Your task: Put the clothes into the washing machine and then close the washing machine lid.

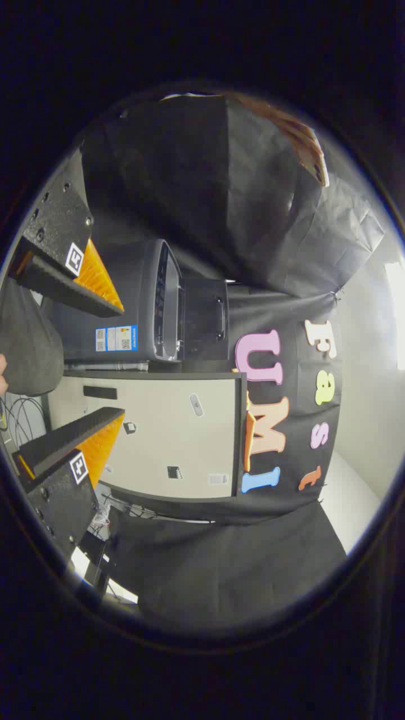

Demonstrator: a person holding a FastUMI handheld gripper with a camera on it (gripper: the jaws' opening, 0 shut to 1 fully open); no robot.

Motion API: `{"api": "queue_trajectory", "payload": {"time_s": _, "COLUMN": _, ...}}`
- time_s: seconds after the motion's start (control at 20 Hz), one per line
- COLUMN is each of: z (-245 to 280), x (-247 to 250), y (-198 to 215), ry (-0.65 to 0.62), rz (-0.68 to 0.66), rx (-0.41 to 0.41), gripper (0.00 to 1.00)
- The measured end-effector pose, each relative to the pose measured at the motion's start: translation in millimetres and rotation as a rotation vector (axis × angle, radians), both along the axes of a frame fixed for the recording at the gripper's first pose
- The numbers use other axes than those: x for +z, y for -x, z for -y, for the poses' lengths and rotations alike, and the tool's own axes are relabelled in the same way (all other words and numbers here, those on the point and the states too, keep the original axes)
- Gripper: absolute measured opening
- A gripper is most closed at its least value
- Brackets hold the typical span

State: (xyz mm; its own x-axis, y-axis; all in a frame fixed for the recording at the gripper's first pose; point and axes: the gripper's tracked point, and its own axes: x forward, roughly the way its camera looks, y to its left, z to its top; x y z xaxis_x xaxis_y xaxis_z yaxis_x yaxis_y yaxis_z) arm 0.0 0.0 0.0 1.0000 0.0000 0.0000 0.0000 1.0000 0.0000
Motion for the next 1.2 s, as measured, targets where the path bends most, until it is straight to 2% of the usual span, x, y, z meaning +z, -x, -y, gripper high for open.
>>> {"api": "queue_trajectory", "payload": {"time_s": 1.2, "z": -2.8, "x": 6.1, "y": 0.1, "ry": -0.004, "rz": 0.005, "rx": 0.003, "gripper": 0.98}}
